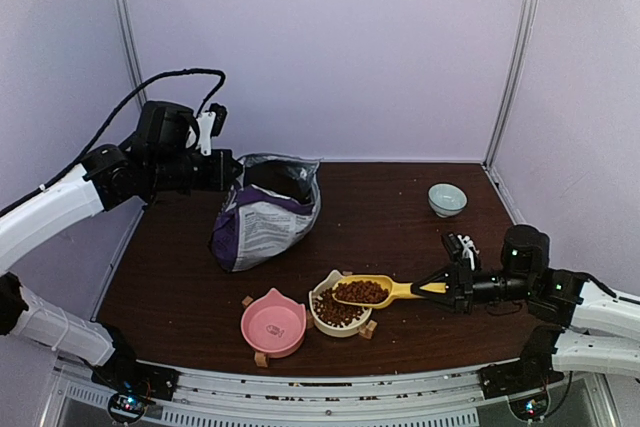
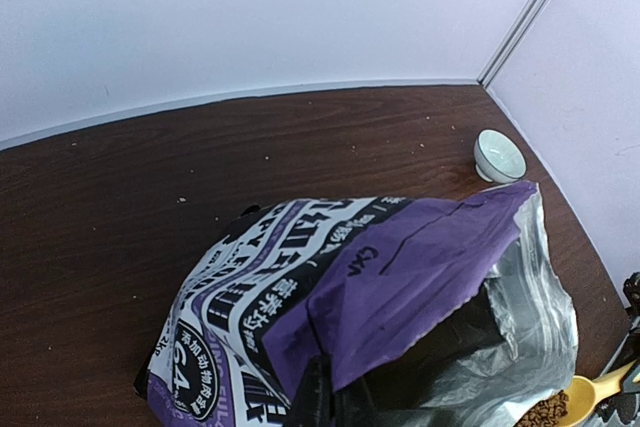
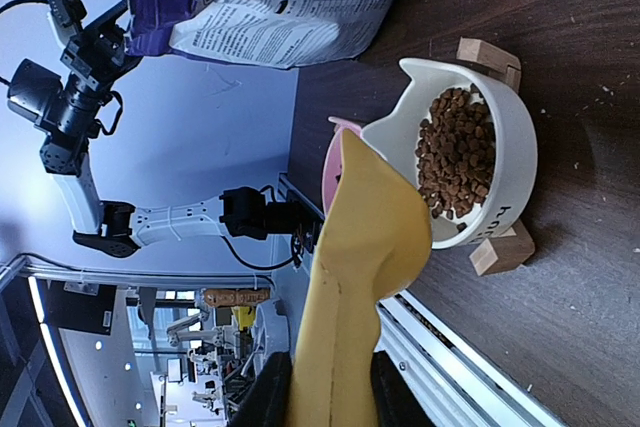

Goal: Serve the pet food

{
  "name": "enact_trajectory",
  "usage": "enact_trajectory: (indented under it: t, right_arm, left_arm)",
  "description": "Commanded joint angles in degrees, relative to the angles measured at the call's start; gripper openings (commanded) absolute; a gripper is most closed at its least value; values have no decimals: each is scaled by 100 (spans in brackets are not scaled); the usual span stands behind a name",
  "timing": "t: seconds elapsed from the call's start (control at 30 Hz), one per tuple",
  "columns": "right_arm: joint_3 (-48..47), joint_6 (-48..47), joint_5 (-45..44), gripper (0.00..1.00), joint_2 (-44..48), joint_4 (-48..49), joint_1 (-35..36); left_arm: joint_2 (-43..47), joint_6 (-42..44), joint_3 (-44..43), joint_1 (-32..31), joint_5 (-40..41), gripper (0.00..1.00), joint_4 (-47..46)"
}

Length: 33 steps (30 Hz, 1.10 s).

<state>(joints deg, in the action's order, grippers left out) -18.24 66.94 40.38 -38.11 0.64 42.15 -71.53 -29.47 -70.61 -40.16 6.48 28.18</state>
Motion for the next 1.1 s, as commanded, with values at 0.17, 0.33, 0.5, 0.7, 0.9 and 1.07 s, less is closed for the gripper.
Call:
enact_trajectory:
  t: [0.17, 0.33, 0.5, 0.7, 0.9, 1.07]
  right_arm:
    - [-334, -639, -418, 14, 67, -993, 39]
    - [-639, -845, -516, 14, 32, -1447, 39]
    - [-898, -1011, -573, 14, -18, -1825, 31]
    - [-1332, -1270, -652, 14, -124, -2372, 21]
    - [-1651, -1447, -688, 14, -218, -2745, 12]
    - [-1912, -1570, -758, 14, -267, -3061, -13]
  left_arm:
    - [135, -1, 126, 105, 189, 0, 372]
    - [154, 11, 126, 101, 174, 0, 355]
    - [182, 29, 150, 105, 169, 0, 354]
    - [208, 39, 170, 105, 169, 0, 353]
    - [231, 64, 170, 105, 169, 0, 359]
    - [253, 80, 170, 105, 169, 0, 376]
